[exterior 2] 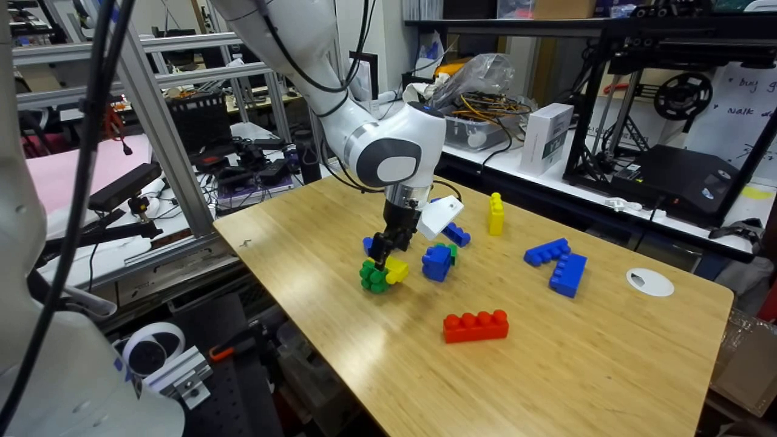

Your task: Remove the yellow building block from the blue, green and yellow structure

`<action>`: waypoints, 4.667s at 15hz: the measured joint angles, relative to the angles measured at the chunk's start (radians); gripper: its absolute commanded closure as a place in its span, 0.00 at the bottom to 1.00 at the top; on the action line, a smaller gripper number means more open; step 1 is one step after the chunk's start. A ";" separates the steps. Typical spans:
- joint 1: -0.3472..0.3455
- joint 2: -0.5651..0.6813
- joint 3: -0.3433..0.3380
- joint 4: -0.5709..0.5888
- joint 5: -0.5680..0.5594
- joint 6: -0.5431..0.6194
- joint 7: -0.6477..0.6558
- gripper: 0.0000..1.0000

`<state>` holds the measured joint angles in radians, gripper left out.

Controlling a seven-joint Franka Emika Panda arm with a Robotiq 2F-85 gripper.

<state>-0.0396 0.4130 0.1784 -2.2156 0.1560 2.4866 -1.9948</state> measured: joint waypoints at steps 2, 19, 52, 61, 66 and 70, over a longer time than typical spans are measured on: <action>0.017 -0.012 -0.004 -0.034 -0.032 0.061 0.077 0.00; 0.047 -0.011 -0.045 -0.090 -0.286 0.198 0.420 0.00; 0.051 0.093 -0.038 0.008 -0.319 0.195 0.339 0.00; 0.077 0.126 -0.038 0.023 -0.345 0.195 0.401 0.48; 0.082 0.126 -0.039 0.023 -0.385 0.196 0.438 0.58; 0.082 0.126 -0.038 0.023 -0.386 0.184 0.438 0.58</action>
<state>0.0419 0.5393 0.1400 -2.1928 -0.2297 2.6704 -1.5566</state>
